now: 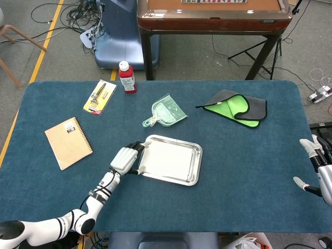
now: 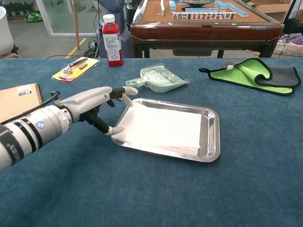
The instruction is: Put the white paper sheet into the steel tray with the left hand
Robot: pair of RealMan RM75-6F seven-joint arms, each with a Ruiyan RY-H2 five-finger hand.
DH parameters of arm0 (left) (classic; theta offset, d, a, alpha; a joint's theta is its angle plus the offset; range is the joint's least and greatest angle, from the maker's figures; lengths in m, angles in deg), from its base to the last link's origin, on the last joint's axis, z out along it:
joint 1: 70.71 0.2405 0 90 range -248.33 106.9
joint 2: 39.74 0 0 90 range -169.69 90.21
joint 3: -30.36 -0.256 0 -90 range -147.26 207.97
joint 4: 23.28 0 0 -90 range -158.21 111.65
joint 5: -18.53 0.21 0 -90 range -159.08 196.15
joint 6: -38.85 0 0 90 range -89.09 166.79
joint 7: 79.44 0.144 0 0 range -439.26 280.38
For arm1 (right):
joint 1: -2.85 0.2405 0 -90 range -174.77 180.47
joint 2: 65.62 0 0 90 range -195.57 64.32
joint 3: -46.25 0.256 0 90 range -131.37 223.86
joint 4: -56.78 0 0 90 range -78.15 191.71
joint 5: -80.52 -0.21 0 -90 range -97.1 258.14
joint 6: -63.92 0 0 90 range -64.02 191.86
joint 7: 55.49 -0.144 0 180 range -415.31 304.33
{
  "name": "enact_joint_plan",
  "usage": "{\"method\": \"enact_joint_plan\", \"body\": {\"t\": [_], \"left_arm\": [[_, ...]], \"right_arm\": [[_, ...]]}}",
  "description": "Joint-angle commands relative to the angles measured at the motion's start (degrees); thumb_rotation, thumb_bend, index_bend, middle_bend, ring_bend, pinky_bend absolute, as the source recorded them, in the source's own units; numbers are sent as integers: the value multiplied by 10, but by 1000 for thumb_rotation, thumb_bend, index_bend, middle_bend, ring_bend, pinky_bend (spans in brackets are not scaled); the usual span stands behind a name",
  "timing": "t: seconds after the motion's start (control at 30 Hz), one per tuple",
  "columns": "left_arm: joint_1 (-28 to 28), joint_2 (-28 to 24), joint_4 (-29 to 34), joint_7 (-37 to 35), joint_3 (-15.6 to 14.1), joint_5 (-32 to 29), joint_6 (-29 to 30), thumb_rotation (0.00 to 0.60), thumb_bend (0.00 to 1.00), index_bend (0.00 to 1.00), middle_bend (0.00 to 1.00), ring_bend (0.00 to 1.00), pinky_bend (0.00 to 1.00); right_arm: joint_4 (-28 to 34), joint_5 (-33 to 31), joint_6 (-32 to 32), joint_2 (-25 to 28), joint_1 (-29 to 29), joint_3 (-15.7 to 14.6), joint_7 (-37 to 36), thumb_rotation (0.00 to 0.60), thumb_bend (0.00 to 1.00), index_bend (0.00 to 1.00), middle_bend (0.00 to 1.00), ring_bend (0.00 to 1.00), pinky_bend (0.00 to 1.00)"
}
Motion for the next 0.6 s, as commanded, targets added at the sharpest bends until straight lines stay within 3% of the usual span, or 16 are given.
{"method": "enact_joint_plan", "body": {"t": [0.03, 0.17, 0.33, 0.4, 0.47, 0.53, 0.6], "left_arm": [[-6, 8, -6, 6, 1, -1, -6, 600, 263, 43, 198, 120, 177], [-15, 13, -13, 24, -2, 18, 2, 600, 261, 43, 191, 120, 177], [-24, 4, -6, 23, -7, 53, 17, 600, 145, 54, 186, 119, 176], [-27, -2, 3, 18, -3, 55, 18, 600, 135, 115, 196, 144, 176], [-29, -10, 14, 15, 3, 61, 25, 599, 135, 195, 263, 230, 188], [-32, -21, 25, 14, 5, 71, 32, 579, 135, 261, 384, 345, 265], [-34, -38, 41, 19, 3, 76, 28, 526, 135, 320, 569, 515, 514]], "right_arm": [[0, 0, 0, 0, 0, 0, 0, 600, 64, 81, 169, 0, 51], [0, -1, 2, 1, 0, 0, 0, 600, 64, 81, 169, 0, 51], [-2, -2, 4, 0, 0, -1, -1, 600, 63, 81, 169, 0, 51], [-3, -3, 4, -1, 0, 0, -1, 600, 64, 82, 169, 0, 51], [-3, -3, 5, -1, 1, 0, -1, 600, 63, 81, 169, 0, 51], [-4, -2, 5, -1, 1, 0, -2, 600, 63, 81, 169, 0, 51], [-5, -2, 6, -1, 2, 0, -3, 600, 64, 81, 169, 0, 51]]}}
